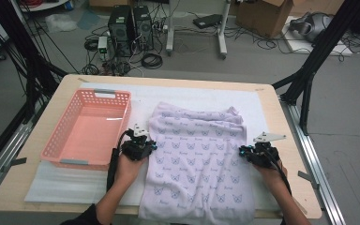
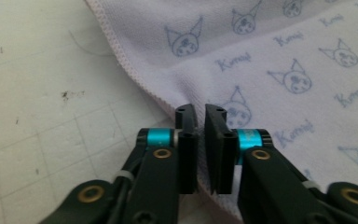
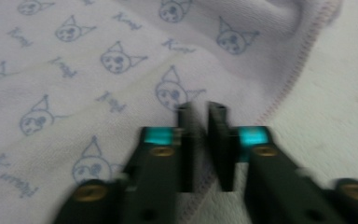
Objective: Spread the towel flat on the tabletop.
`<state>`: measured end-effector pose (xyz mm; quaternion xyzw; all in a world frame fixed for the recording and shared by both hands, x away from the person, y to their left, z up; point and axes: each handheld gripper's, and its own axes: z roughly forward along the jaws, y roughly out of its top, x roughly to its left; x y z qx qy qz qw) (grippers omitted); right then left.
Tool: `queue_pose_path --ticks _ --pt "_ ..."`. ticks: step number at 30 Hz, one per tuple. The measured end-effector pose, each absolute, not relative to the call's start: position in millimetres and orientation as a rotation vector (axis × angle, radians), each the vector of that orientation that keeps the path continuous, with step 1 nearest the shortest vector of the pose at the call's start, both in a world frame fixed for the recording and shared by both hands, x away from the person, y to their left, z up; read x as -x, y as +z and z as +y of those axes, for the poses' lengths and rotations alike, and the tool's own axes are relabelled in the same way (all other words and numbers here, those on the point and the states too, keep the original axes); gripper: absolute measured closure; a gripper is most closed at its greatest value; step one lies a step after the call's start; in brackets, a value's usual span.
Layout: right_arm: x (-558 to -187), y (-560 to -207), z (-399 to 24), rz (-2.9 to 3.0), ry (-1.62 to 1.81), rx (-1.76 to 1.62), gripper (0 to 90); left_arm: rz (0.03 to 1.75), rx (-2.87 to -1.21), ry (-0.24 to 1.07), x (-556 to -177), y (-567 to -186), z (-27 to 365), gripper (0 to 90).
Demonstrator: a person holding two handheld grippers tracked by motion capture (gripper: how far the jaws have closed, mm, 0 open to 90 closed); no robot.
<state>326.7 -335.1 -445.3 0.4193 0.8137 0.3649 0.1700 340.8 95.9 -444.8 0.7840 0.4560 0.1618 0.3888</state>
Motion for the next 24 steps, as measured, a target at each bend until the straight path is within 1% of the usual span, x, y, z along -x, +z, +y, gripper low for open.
queue_pose_path --ticks 5,10,13,15,16,17,18,19,20,23,24 --pt "-341.3 -446.0 -333.0 2.284 1.075 -1.219 88.2 1.22 -1.933 0.428 -359.7 -443.0 93.8 85.7" --pt "-357.6 -441.3 -339.4 2.177 1.094 -1.287 88.3 1.268 -1.871 0.489 -377.2 -436.4 94.9 85.8" --pt "-366.8 -439.6 -348.4 2.108 1.123 -1.348 88.3 1.272 -1.815 0.534 -382.5 -435.0 98.5 85.8" --pt "-370.7 -440.4 -349.2 2.095 1.136 -1.384 87.5 1.248 -1.841 0.535 -382.4 -438.2 96.2 84.9" --pt "-371.1 -440.8 -348.1 2.093 1.132 -1.379 85.1 1.231 -1.852 0.533 -381.1 -439.2 94.9 81.9" --pt "-370.7 -440.9 -346.8 2.094 1.126 -1.38 76.8 1.225 -1.852 0.529 -379.4 -439.2 94.6 73.2" --pt "-369.9 -440.8 -345.9 2.093 1.114 -1.384 70.4 1.23 -1.843 0.521 -377.0 -438.4 94.8 62.0" --pt "-368.3 -440.0 -345.9 2.099 1.104 -1.385 67.0 1.229 -1.833 0.512 -373.7 -437.5 95.8 54.6" --pt "-366.5 -439.2 -346.5 2.101 1.103 -1.387 63.3 1.218 -1.84 0.509 -369.9 -436.4 97.7 51.1" --pt "-358.0 -436.7 -349.7 2.1 1.107 -1.393 56.0 1.205 -1.873 0.483 -357.3 -436.4 101.4 47.8" --pt "-354.4 -436.8 -350.5 2.102 1.105 -1.386 54.8 1.192 -1.885 0.468 -350.8 -437.4 102.2 46.4"
